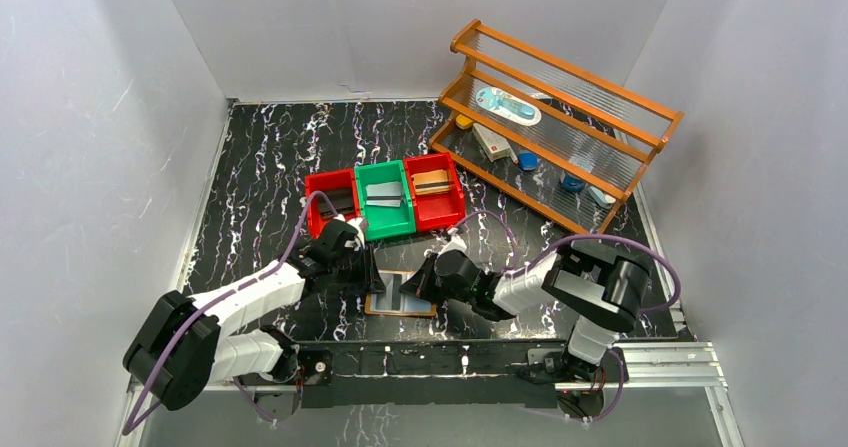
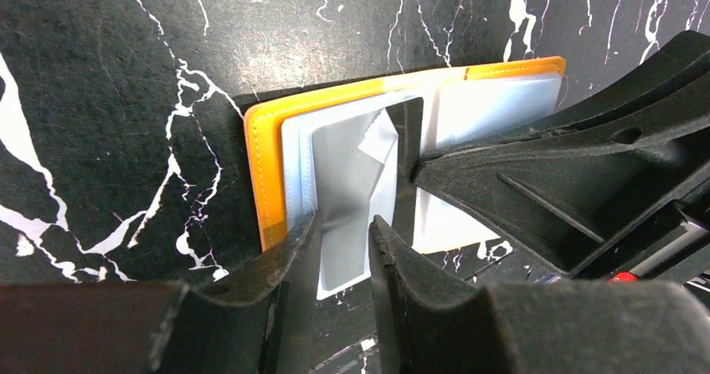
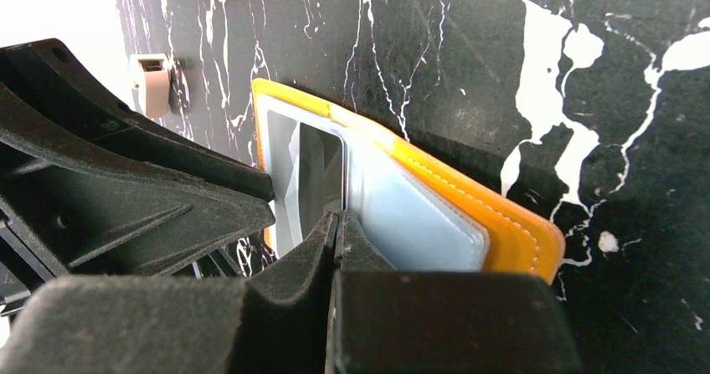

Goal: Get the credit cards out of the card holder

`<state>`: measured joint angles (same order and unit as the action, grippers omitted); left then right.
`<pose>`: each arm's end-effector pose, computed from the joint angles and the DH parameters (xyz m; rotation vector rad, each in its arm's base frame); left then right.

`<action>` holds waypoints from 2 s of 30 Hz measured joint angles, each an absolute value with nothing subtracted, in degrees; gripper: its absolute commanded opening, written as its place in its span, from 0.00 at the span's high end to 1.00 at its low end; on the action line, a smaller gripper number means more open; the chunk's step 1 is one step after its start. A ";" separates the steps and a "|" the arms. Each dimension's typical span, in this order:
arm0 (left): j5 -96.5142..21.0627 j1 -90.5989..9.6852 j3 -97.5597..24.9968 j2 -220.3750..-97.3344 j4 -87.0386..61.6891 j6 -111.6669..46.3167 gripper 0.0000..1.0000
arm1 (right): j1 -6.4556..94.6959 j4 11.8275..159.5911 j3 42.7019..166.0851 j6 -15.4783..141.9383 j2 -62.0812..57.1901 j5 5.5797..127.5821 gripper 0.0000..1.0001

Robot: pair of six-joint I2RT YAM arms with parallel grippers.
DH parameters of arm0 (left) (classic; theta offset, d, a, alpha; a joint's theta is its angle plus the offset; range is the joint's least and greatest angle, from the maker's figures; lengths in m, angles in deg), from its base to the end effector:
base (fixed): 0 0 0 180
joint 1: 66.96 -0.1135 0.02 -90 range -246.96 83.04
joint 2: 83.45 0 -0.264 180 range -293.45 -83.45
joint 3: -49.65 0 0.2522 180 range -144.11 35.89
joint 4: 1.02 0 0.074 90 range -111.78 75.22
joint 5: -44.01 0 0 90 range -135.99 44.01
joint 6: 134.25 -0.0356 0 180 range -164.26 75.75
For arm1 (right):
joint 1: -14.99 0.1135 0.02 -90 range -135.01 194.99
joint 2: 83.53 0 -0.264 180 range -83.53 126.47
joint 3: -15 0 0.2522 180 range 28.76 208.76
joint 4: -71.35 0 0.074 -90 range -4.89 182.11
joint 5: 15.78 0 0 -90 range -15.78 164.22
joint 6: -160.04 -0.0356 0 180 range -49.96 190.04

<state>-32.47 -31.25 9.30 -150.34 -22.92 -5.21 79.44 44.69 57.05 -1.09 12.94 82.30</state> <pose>0.1690 -0.1317 0.1624 0.0410 2.5794 -0.8364 0.1310 0.2623 0.1198 0.2343 2.3145 1.2370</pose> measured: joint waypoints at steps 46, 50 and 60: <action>-30.59 -30.66 10.33 -149.55 -22.42 -4.33 0.75 | 81.62 66.87 65.32 4.53 6.49 87.70 1.00; -30.55 -30.16 10.50 -149.47 -22.53 -4.09 0.74 | 82.30 66.96 64.53 4.07 2.84 87.70 1.00; -30.22 -29.96 10.68 -149.60 -22.50 -4.18 0.74 | 82.56 68.60 63.54 1.95 1.92 87.81 0.76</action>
<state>-30.22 -29.96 10.68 -149.60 -22.50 -4.18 82.56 68.60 63.54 1.95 1.92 87.81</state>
